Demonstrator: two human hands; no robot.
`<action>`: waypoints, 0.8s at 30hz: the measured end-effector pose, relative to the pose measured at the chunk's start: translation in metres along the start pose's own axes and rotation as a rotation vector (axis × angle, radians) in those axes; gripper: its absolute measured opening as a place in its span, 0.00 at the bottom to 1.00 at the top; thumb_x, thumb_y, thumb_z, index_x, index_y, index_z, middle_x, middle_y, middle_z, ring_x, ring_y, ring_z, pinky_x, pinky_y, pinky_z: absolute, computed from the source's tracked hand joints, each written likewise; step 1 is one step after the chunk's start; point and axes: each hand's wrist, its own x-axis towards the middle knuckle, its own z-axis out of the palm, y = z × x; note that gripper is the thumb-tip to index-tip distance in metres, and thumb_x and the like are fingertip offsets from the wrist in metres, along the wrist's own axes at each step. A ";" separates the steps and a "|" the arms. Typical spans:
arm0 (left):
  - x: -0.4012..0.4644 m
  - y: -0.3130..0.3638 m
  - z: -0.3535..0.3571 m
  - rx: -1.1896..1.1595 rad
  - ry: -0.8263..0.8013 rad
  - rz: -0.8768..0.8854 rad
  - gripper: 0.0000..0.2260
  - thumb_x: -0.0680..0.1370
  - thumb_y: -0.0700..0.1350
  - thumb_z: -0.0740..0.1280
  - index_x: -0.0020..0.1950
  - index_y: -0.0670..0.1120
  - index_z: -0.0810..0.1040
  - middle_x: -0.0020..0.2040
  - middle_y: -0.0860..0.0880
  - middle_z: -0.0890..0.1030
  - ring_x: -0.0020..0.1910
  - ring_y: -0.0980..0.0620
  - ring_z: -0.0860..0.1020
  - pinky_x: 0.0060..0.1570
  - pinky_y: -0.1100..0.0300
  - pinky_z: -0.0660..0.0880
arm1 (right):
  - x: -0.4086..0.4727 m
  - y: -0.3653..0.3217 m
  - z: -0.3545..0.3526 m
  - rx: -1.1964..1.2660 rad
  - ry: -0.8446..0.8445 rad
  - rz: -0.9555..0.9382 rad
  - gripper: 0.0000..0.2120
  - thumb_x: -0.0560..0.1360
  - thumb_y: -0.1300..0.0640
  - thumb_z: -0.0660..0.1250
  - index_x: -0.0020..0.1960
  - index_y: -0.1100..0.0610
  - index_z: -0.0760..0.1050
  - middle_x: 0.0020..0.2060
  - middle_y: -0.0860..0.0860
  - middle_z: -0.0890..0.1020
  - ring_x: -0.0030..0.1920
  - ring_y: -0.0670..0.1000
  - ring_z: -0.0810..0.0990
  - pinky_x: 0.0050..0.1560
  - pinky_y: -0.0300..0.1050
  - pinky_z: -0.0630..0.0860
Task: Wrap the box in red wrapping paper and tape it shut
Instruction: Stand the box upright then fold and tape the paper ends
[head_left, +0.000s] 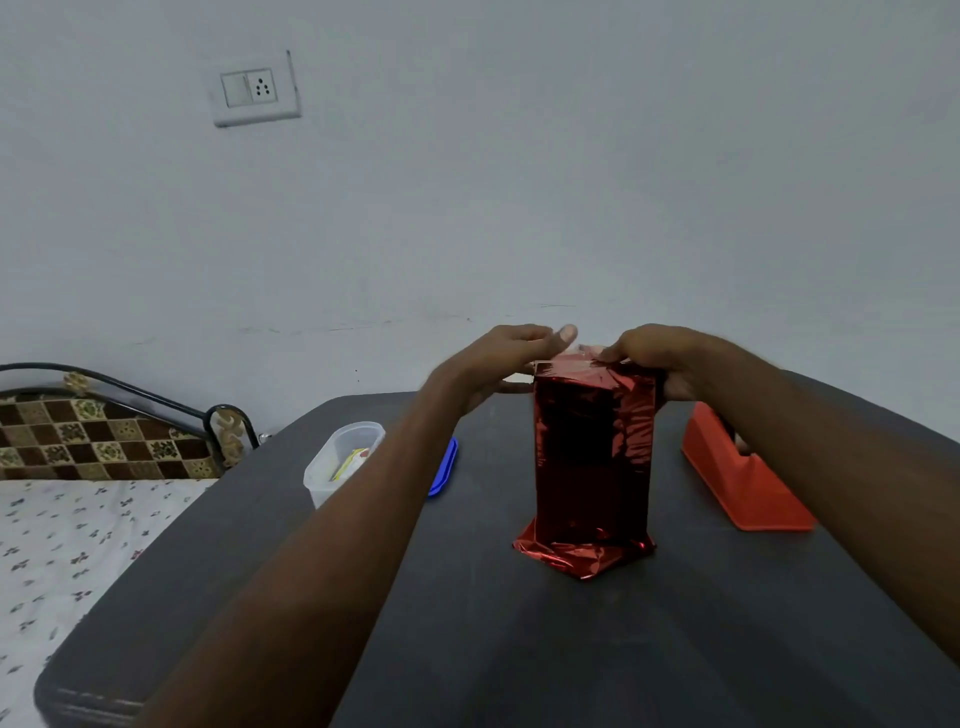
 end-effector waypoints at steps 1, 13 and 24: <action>0.003 0.000 0.003 -0.060 0.047 -0.044 0.24 0.73 0.65 0.69 0.60 0.48 0.81 0.58 0.50 0.82 0.57 0.51 0.80 0.55 0.56 0.77 | 0.001 0.000 -0.001 0.021 -0.011 0.000 0.07 0.82 0.58 0.63 0.53 0.62 0.73 0.43 0.59 0.81 0.41 0.58 0.80 0.57 0.63 0.78; 0.015 0.009 0.022 -0.307 0.408 -0.235 0.13 0.71 0.39 0.76 0.52 0.38 0.78 0.44 0.43 0.82 0.32 0.52 0.80 0.25 0.63 0.76 | 0.000 -0.013 -0.015 -0.240 0.344 -0.510 0.10 0.78 0.56 0.66 0.56 0.58 0.81 0.55 0.54 0.83 0.52 0.52 0.79 0.51 0.45 0.72; -0.016 0.033 0.036 -0.236 0.524 -0.104 0.06 0.72 0.37 0.70 0.42 0.33 0.82 0.32 0.41 0.84 0.29 0.45 0.84 0.36 0.53 0.83 | -0.052 0.038 0.025 -0.978 0.626 -0.906 0.24 0.70 0.38 0.67 0.55 0.55 0.81 0.46 0.52 0.83 0.50 0.58 0.79 0.54 0.53 0.70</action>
